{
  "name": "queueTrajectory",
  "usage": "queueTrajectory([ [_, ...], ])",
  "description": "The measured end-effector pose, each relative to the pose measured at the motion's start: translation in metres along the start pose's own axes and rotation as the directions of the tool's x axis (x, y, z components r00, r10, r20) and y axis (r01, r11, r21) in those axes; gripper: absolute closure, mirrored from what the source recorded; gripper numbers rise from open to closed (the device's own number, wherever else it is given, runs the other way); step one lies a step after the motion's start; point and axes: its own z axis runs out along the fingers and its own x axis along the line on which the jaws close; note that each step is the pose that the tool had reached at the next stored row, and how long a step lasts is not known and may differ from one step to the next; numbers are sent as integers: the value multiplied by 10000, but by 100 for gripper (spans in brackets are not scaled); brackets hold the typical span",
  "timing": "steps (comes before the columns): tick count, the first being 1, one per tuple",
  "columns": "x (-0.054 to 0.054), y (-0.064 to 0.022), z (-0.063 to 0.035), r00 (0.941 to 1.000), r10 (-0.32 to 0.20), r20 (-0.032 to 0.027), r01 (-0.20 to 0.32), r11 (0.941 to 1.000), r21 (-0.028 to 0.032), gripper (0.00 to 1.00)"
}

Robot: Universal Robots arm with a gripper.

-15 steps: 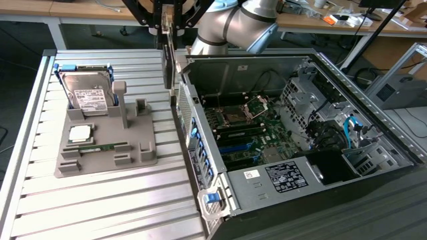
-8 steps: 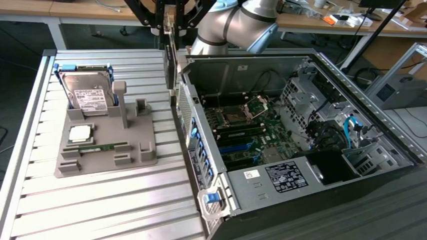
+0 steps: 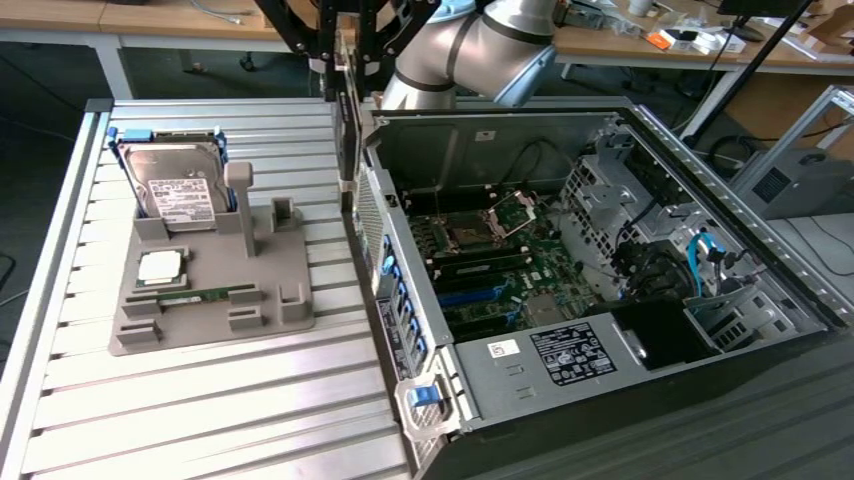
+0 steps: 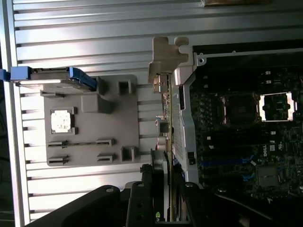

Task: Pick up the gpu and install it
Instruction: 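Pick up the gpu and move the gpu toward the slot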

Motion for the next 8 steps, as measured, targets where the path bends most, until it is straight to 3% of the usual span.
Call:
queueTrajectory([
  [8, -34, -12, 7, 10000, 0, -1, 0, 10000, 2, 73],
])
